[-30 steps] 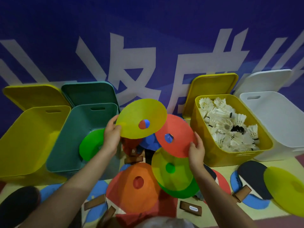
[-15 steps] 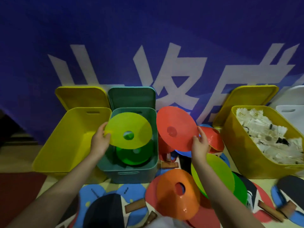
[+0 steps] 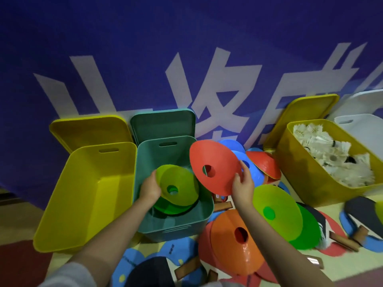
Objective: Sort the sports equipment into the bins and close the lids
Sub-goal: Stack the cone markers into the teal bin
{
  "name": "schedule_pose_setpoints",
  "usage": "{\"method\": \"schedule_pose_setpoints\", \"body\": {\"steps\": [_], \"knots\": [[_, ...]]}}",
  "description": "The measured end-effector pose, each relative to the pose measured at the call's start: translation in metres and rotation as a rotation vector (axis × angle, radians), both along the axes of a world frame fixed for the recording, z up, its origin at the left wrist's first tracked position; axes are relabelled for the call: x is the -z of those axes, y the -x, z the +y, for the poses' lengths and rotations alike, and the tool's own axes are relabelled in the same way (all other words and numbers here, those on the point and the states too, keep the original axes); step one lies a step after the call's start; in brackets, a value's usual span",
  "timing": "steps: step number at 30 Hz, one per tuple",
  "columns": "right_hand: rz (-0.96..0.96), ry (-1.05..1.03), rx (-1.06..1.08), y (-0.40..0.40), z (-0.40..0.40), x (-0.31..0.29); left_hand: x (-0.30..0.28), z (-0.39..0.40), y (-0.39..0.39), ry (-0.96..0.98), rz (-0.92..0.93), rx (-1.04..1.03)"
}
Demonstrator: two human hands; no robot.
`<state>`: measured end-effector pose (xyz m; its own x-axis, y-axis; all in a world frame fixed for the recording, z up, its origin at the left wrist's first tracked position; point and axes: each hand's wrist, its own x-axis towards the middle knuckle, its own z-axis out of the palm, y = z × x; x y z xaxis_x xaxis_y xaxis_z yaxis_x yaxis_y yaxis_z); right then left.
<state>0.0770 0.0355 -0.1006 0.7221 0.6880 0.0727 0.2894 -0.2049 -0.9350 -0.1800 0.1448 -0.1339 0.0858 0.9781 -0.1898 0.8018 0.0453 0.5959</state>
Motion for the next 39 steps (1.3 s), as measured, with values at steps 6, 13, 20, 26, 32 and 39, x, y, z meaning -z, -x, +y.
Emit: {"method": "schedule_pose_setpoints", "body": {"steps": [6, 13, 20, 26, 32, 39], "knots": [[-0.060, 0.009, 0.010, 0.005, -0.002, 0.000, 0.014, 0.000, -0.006, 0.083, 0.245, 0.086], [-0.212, -0.018, -0.169, 0.022, 0.014, -0.027, -0.033, -0.011, 0.013, -0.427, 0.328, 0.148], [-0.469, 0.229, -0.550, 0.071, 0.064, -0.036, -0.037, -0.032, 0.049, -0.114, -0.011, -0.047], [-0.413, 0.520, -0.668, 0.117, 0.079, 0.001, -0.038, -0.033, 0.042, -0.135, 0.055, -0.092], [-0.294, 0.571, -0.612, 0.122, 0.077, 0.028, -0.037, -0.034, 0.045, -0.153, -0.057, -0.125], [-0.179, 0.585, -0.569, 0.114, 0.077, 0.016, -0.031, -0.031, 0.045, -0.152, -0.075, -0.131]]}}
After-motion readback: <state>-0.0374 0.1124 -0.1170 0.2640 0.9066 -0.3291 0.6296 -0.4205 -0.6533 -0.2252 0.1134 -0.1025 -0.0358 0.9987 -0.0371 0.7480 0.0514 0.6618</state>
